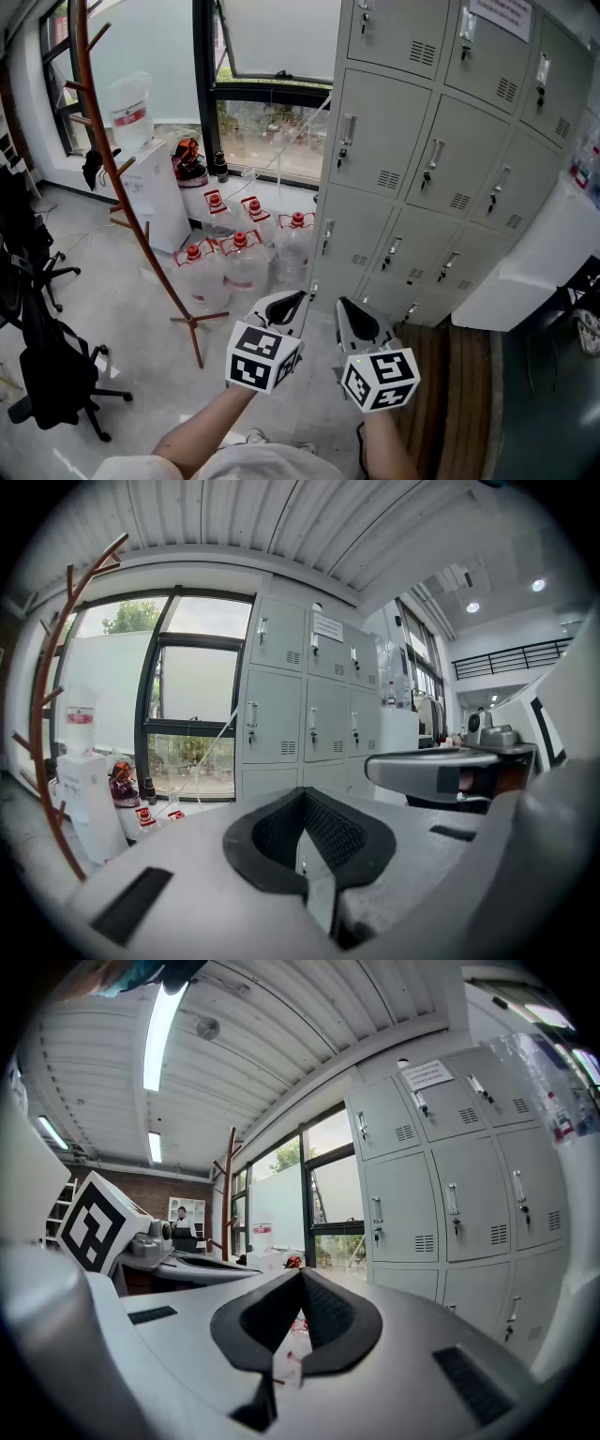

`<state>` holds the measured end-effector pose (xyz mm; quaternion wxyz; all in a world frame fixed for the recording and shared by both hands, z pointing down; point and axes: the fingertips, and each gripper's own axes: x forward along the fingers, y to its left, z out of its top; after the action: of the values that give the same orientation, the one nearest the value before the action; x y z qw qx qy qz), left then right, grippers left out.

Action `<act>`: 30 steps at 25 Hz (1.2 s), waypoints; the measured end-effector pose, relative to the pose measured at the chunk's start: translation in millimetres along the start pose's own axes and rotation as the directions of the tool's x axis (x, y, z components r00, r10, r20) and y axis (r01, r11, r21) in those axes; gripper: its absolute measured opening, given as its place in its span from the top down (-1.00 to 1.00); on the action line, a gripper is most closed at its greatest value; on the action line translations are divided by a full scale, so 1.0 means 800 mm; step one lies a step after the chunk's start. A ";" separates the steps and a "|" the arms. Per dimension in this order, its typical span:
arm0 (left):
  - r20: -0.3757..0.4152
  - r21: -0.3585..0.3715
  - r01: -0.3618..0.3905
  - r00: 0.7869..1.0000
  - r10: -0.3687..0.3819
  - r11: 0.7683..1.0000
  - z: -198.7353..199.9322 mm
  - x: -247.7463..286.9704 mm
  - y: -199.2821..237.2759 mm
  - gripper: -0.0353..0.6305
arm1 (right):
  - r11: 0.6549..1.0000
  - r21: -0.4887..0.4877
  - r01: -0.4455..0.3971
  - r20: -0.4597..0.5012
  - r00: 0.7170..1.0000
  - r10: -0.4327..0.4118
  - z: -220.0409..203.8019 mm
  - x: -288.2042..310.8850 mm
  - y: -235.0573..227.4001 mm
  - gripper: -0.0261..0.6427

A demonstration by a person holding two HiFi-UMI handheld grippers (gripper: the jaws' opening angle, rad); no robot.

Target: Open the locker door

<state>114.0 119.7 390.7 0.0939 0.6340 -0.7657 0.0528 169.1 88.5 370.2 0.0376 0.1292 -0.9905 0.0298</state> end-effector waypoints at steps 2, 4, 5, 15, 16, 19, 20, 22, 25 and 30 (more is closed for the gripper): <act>-0.004 -0.001 -0.003 1.000 0.003 1.000 -0.002 0.003 -0.006 0.88 | 1.000 0.001 -0.004 -0.001 1.000 0.004 -0.002 -0.004 -0.005 0.93; -0.006 -0.001 -0.006 1.000 0.006 1.000 -0.002 0.007 -0.013 0.88 | 1.000 -0.002 -0.007 -0.004 1.000 0.007 -0.003 -0.007 -0.011 0.93; -0.008 0.000 -0.008 1.000 0.008 1.000 -0.002 0.010 -0.017 0.88 | 1.000 -0.004 -0.009 -0.006 1.000 0.009 -0.004 -0.009 -0.015 0.93; -0.005 0.003 -0.031 0.999 0.031 1.000 0.005 0.042 -0.057 0.88 | 0.999 -0.016 -0.048 -0.014 0.999 0.048 -0.009 -0.029 -0.057 0.93; -0.004 0.004 -0.033 0.999 0.033 0.999 0.005 0.046 -0.059 0.88 | 0.999 -0.016 -0.049 -0.013 0.999 0.049 -0.010 -0.029 -0.061 0.93; -0.013 0.003 -0.040 0.999 0.040 0.999 0.002 0.055 -0.060 0.88 | 0.999 -0.012 -0.050 -0.007 0.999 0.050 -0.010 -0.027 -0.073 0.93; -0.016 0.002 -0.043 0.999 0.043 0.999 0.002 0.059 -0.059 0.88 | 0.999 -0.011 -0.051 -0.005 0.999 0.051 -0.009 -0.025 -0.077 0.93; -0.014 0.005 -0.050 0.999 0.050 0.999 0.004 0.067 -0.055 0.88 | 0.999 -0.009 -0.053 -0.002 0.999 0.053 -0.008 -0.017 -0.085 0.93; -0.012 0.006 -0.056 0.998 0.056 0.998 0.006 0.080 -0.041 0.88 | 0.998 -0.005 -0.055 -0.004 0.998 0.055 -0.009 0.001 -0.092 0.93; -0.009 -0.004 -0.040 0.999 0.040 0.999 0.011 0.111 -0.005 0.88 | 0.999 -0.020 -0.045 -0.009 0.999 0.045 -0.004 0.045 -0.102 0.93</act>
<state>101.1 32.0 400.7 0.0976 0.6182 -0.7779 0.0557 155.4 1.1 380.5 0.0423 0.1065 -0.9932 0.0213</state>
